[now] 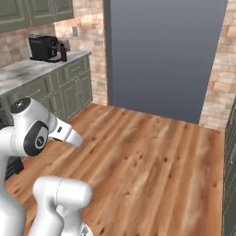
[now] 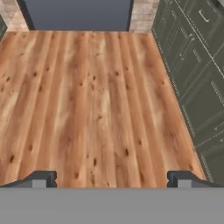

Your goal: There is a wine glass and glass cup on the dining counter. Place the wine bottle next to the wine glass and the juice bottle next to the glass cup.

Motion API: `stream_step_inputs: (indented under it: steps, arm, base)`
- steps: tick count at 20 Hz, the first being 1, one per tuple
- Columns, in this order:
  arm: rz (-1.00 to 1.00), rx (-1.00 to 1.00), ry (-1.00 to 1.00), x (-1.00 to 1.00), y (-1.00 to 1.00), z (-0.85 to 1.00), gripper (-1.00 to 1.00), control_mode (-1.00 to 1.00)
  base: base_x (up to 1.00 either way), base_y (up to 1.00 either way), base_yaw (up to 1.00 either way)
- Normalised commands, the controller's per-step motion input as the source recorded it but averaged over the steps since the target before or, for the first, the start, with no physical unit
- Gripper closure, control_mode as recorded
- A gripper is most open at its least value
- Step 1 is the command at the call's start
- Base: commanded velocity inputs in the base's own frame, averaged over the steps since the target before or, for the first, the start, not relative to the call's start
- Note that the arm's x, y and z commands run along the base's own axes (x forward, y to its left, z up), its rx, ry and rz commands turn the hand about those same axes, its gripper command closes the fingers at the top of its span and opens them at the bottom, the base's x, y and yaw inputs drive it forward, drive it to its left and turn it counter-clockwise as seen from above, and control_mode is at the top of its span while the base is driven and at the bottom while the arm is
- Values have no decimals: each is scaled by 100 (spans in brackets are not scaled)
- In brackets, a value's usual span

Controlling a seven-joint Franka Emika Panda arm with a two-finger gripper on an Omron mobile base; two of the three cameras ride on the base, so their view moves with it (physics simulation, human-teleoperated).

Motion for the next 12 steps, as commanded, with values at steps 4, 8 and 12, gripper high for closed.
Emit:
stream_step_inputs:
  steps: [4,8,12]
  arm:
    - [0,0,0,0,0,0,-100,100]
    - [0,0,0,0,0,0,-100,100]
    - [0,0,0,0,0,0,-100,100]
  base:
    - [94,0,8]
    - [94,0,8]
    - [94,2,11]
